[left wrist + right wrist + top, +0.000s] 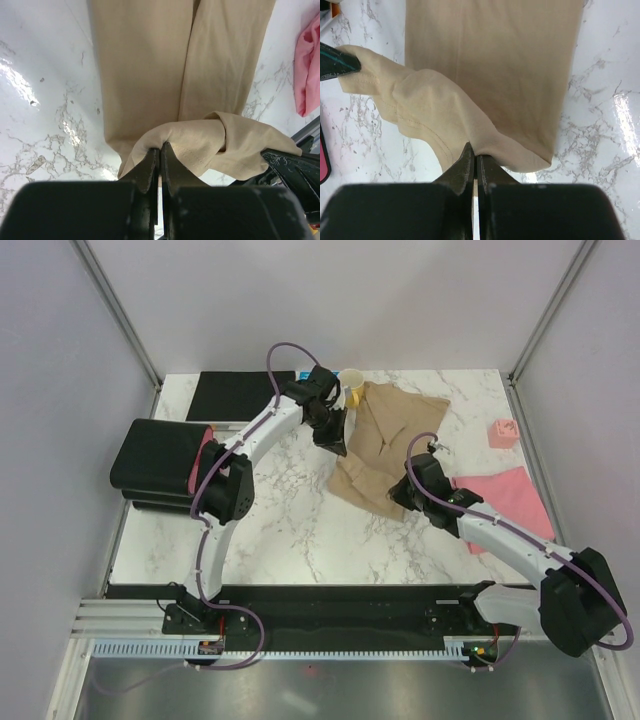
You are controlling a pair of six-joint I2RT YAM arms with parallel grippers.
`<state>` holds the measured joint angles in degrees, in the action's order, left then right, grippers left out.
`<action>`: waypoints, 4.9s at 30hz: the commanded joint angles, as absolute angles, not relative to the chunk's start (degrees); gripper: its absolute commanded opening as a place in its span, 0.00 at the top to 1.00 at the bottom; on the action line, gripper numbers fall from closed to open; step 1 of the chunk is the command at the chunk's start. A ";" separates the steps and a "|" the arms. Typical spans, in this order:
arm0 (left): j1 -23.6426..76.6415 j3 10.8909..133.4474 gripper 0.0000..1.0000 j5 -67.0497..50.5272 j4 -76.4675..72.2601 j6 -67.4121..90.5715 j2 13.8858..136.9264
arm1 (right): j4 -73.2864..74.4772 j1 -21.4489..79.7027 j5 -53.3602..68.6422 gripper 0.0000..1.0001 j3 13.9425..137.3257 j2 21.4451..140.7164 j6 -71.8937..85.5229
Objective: Fold and stack the t-shirts
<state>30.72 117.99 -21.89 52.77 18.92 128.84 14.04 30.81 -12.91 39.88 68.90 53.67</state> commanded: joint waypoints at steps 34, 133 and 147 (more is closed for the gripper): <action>34.98 134.47 0.98 -10.02 50.89 21.36 138.07 | 1.32 28.04 -21.71 1.00 41.92 77.52 46.67; 38.15 102.65 0.89 -17.31 37.62 13.97 124.88 | 23.38 23.20 -8.18 0.60 51.33 90.26 43.07; 39.55 96.17 0.98 -11.52 36.74 15.03 127.36 | 27.32 27.68 -9.67 0.99 53.09 96.95 40.87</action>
